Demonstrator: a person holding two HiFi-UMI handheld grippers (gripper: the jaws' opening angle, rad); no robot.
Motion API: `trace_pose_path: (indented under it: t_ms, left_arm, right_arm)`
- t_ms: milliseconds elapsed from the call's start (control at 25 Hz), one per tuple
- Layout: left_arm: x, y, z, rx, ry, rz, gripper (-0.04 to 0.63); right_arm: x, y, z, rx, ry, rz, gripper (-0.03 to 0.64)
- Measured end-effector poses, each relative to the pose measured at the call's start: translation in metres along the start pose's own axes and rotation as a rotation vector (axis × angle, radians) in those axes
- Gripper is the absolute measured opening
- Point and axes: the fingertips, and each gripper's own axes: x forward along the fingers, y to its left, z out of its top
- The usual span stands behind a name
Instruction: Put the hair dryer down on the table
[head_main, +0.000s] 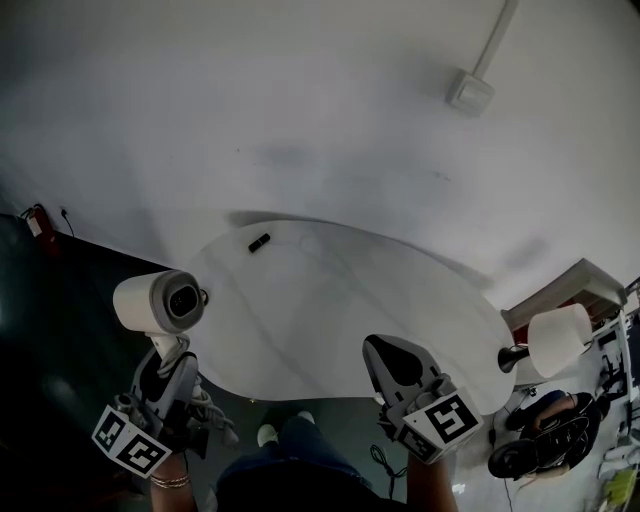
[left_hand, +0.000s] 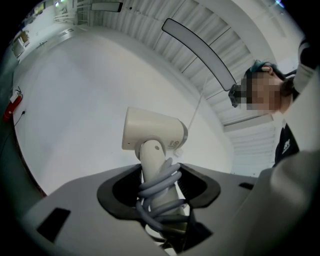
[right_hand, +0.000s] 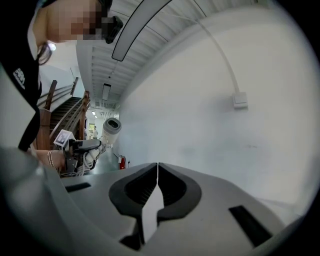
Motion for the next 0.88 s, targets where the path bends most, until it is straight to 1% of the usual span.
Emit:
trace_pose_path:
  t_ms: [120, 240, 360, 480, 600, 680, 880]
  left_arm:
    - [0.001, 0.005, -0.003, 0.001, -0.008, 0.006, 0.233]
    - [0.002, 0.008, -0.007, -0.009, -0.011, 0.015, 0.233]
    - [0.004, 0.011, -0.008, 0.013, -0.005, 0.027, 0.233]
    - [0.021, 0.013, -0.007, 0.017, -0.011, 0.033, 0.233]
    - [0.054, 0.011, -0.007, 0.003, -0.007, 0.04, 0.233]
    - [0.07, 0.011, -0.007, 0.003, -0.002, 0.051, 0.233]
    - [0.086, 0.013, -0.011, 0.012, -0.006, 0.079, 0.233]
  right_arm:
    - [0.008, -0.001, -0.002, -0.011, 0.005, 0.007, 0.02]
    - [0.014, -0.003, -0.006, -0.024, -0.002, 0.036, 0.02]
    - [0.023, -0.011, -0.011, -0.01, 0.01, 0.04, 0.02]
    - [0.034, -0.029, -0.005, -0.011, 0.012, 0.033, 0.02]
    - [0.048, -0.052, 0.012, 0.017, -0.024, 0.07, 0.02]
    - [0.054, -0.067, 0.011, 0.006, -0.003, 0.074, 0.02]
    - [0.061, -0.089, 0.005, -0.015, 0.025, 0.057, 0.02]
